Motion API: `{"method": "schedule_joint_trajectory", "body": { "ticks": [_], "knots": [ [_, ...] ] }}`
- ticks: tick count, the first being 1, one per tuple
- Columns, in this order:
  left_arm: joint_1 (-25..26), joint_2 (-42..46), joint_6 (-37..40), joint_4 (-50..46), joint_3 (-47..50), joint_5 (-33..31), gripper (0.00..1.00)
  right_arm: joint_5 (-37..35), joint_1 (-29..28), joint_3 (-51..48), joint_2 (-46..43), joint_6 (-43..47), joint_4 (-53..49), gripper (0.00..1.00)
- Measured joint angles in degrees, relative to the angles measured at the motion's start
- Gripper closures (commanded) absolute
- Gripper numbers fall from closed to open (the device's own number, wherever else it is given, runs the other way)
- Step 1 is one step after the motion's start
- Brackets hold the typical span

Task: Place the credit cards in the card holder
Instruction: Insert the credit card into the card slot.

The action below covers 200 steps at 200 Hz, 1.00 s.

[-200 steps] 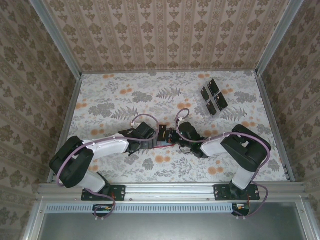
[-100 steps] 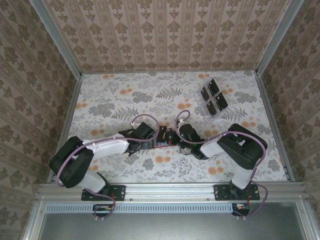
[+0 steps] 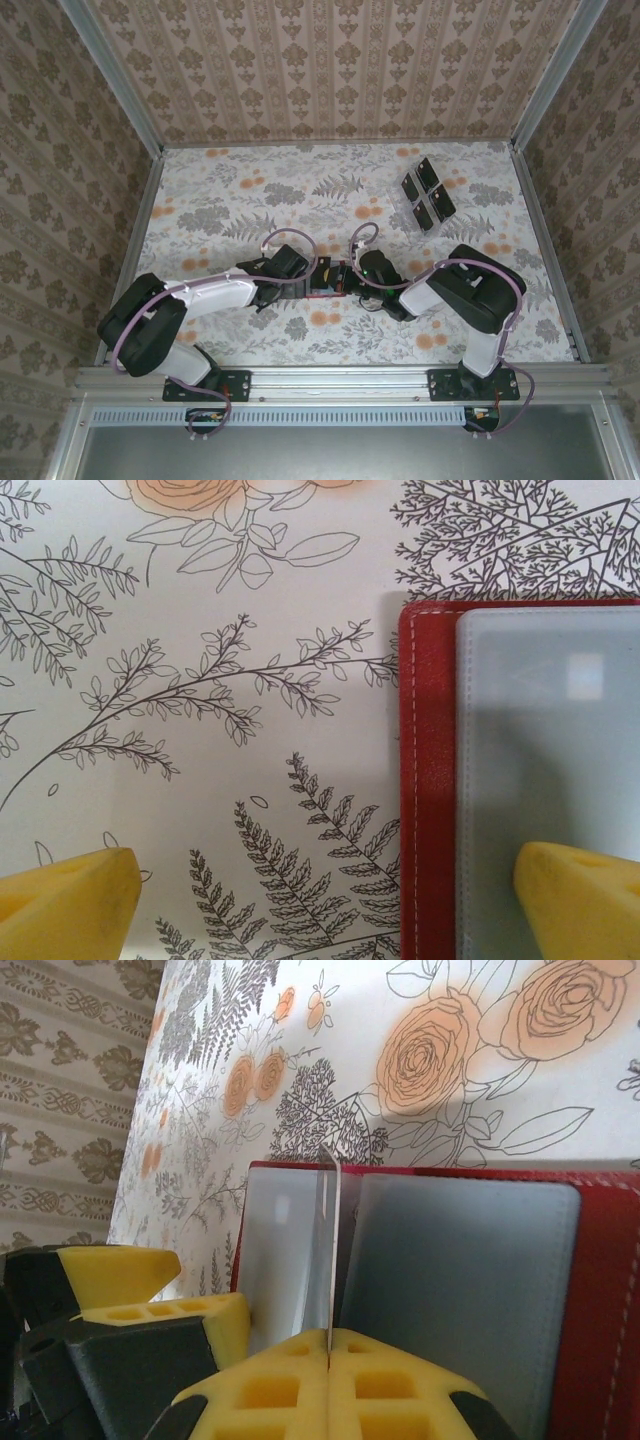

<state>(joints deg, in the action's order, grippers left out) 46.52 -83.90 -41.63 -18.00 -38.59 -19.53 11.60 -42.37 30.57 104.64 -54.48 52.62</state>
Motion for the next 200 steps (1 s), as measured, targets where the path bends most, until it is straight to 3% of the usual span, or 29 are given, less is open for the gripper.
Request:
{"method": "schedule_joint_trajectory", "body": {
  "ticks": [200],
  "knots": [
    [0.0, 0.9, -0.2, 0.7, 1.1, -0.1, 0.00, 3.0, -0.1, 0.8, 1.5, -1.5, -0.6, 1.00]
  ]
}}
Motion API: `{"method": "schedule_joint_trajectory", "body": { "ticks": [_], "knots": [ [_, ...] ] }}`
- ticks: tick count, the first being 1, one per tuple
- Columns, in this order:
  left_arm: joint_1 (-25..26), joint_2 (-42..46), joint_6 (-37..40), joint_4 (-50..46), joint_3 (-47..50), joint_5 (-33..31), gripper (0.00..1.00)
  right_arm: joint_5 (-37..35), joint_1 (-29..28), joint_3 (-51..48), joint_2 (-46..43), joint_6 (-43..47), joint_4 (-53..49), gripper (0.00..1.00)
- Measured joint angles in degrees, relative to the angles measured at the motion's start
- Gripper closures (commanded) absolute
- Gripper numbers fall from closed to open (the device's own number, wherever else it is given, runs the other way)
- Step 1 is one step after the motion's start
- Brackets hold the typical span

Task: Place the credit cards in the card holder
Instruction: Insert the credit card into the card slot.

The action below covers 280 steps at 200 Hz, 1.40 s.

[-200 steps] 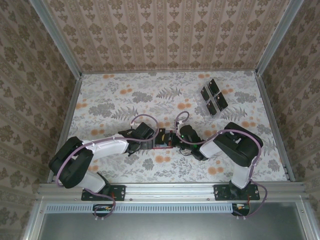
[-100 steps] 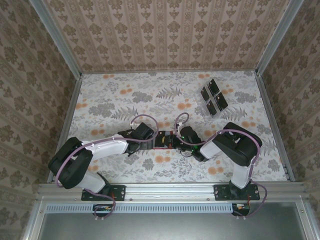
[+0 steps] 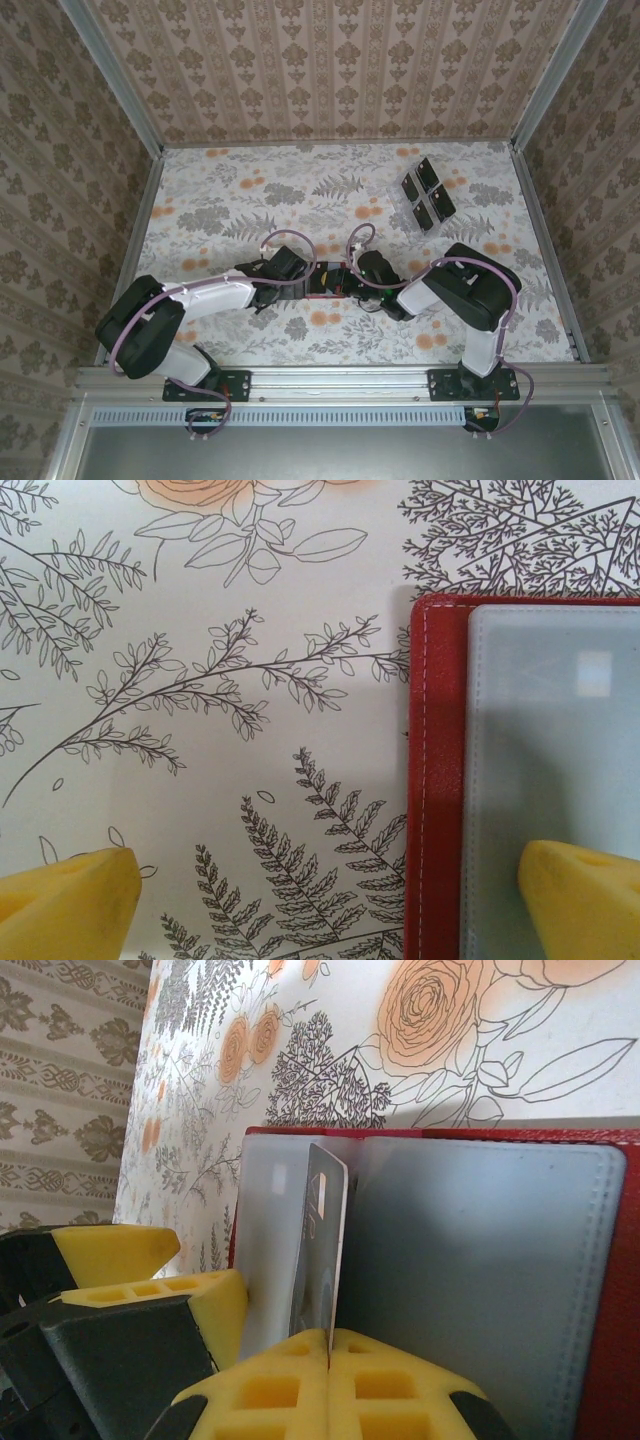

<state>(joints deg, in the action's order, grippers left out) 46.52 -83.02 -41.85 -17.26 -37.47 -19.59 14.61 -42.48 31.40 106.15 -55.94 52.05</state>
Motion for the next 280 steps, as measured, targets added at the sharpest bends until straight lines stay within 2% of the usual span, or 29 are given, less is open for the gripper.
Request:
{"method": "schedule_joint_trajectory", "body": {
  "ticks": [280],
  "knots": [
    [0.0, 0.3, 0.0, 0.2, 0.3, 0.0, 0.00, 1.3, -0.5, 1.1, 0.9, -5.8, -1.7, 1.00]
  ]
}}
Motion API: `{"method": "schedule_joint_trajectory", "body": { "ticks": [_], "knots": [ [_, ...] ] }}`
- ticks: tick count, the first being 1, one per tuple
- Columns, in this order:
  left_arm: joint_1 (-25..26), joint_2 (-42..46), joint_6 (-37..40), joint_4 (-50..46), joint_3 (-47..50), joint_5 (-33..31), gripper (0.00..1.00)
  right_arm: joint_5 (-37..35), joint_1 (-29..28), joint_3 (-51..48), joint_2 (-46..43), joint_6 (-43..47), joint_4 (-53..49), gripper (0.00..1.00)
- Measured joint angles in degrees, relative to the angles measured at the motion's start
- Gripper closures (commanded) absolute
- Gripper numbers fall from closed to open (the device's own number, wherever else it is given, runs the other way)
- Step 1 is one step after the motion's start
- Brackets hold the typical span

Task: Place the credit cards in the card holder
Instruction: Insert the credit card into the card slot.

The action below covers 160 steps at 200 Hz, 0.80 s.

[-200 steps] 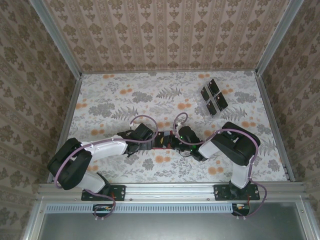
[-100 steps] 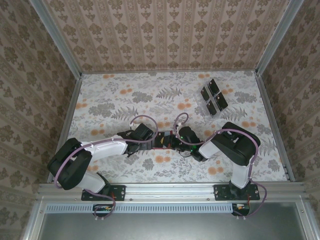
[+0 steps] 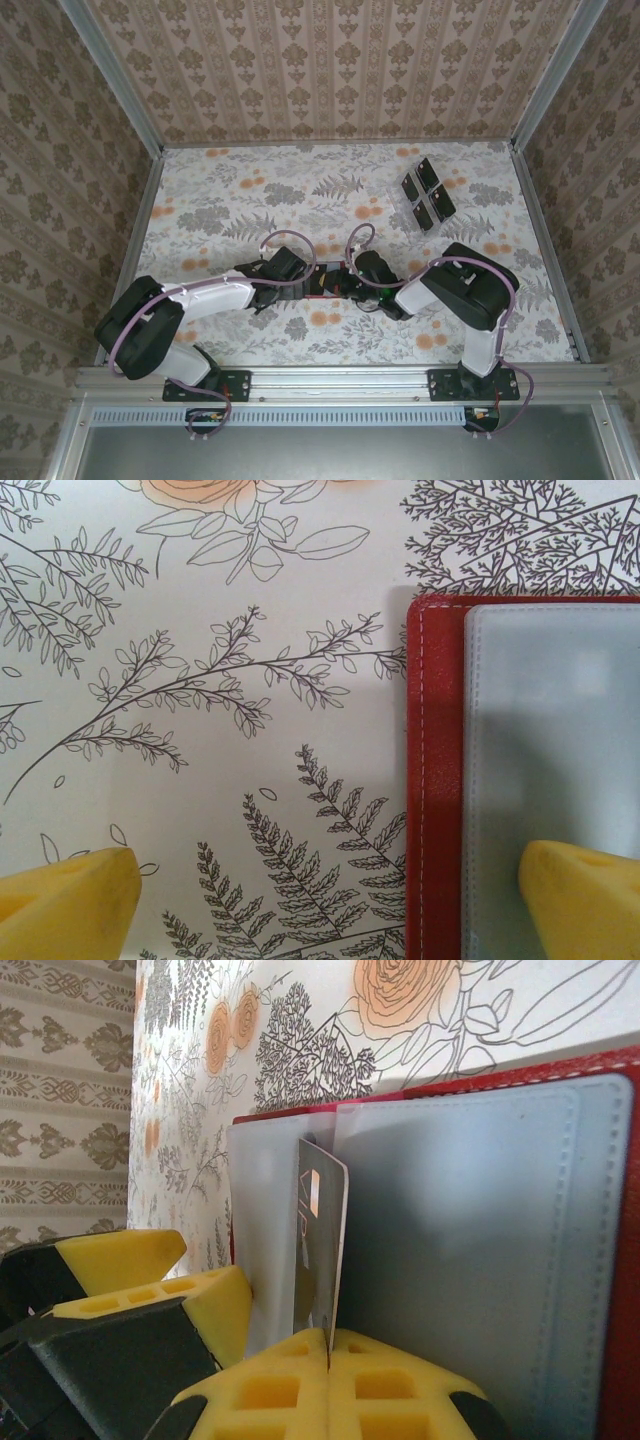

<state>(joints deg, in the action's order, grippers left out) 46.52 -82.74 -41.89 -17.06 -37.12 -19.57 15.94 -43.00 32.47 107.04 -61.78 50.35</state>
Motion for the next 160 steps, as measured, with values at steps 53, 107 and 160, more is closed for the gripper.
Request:
{"method": "schedule_joint_trajectory", "body": {
  "ticks": [53, 107, 160],
  "knots": [
    [0.0, 0.0, 0.0, -0.1, 0.0, 0.0, 0.00, 1.7, 0.0, 2.6, 1.3, 0.0, -1.8, 1.00],
    [-1.4, 2.5, 0.1, -3.3, -0.1, 1.0, 0.00, 3.1, -0.1, 6.3, 1.6, 1.3, -8.1, 0.90],
    [-7.8, 6.2, 0.7, -6.9, -1.6, 2.7, 0.00, 3.4, -0.5, 10.7, -1.8, 6.6, -20.5, 0.60]
  ]
}}
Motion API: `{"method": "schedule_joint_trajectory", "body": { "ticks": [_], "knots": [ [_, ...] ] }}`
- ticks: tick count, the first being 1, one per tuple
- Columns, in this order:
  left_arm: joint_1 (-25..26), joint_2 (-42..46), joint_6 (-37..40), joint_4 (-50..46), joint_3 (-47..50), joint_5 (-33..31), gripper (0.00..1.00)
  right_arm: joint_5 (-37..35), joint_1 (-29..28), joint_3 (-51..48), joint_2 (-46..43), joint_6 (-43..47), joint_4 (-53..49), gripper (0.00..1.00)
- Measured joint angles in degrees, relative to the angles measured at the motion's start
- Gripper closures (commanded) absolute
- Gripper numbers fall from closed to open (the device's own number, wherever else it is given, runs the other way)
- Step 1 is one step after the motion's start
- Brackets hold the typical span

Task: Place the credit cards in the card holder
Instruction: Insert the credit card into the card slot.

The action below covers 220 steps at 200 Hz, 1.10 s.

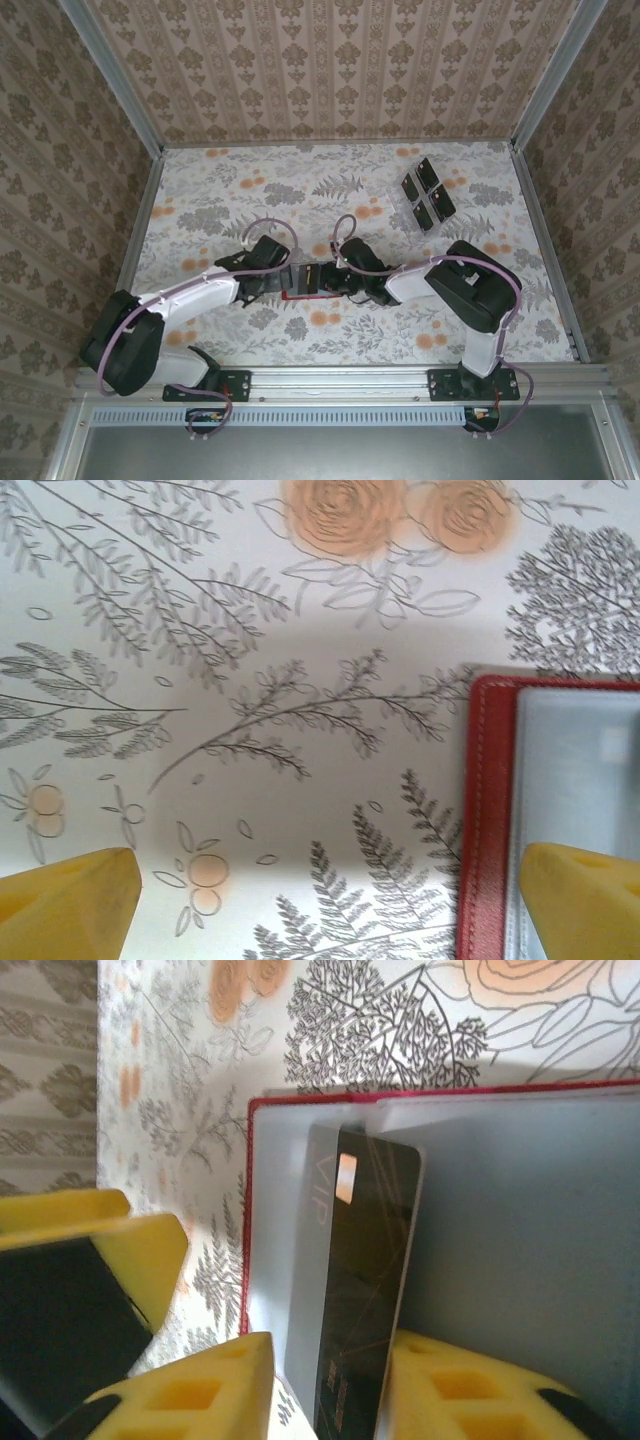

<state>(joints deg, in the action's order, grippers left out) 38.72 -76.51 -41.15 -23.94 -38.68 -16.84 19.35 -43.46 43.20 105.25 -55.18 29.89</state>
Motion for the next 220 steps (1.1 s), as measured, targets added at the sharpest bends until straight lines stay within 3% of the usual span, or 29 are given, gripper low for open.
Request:
{"method": "schedule_joint_trajectory", "body": {
  "ticks": [33, 106, 220],
  "knots": [
    [-1.8, 0.0, 0.5, -0.9, 0.0, 0.6, 0.00, -0.5, 0.0, 3.5, -1.2, 4.0, -9.3, 0.54],
    [-2.1, -2.7, 0.5, -1.0, 0.0, 1.2, 0.00, -2.9, 0.0, 8.3, -1.7, 9.0, -21.7, 0.56],
    [-2.1, -6.2, 0.5, 0.0, 0.2, 2.1, 0.00, -2.5, 0.0, 11.2, 1.5, 9.0, -23.2, 0.86]
  ]
}}
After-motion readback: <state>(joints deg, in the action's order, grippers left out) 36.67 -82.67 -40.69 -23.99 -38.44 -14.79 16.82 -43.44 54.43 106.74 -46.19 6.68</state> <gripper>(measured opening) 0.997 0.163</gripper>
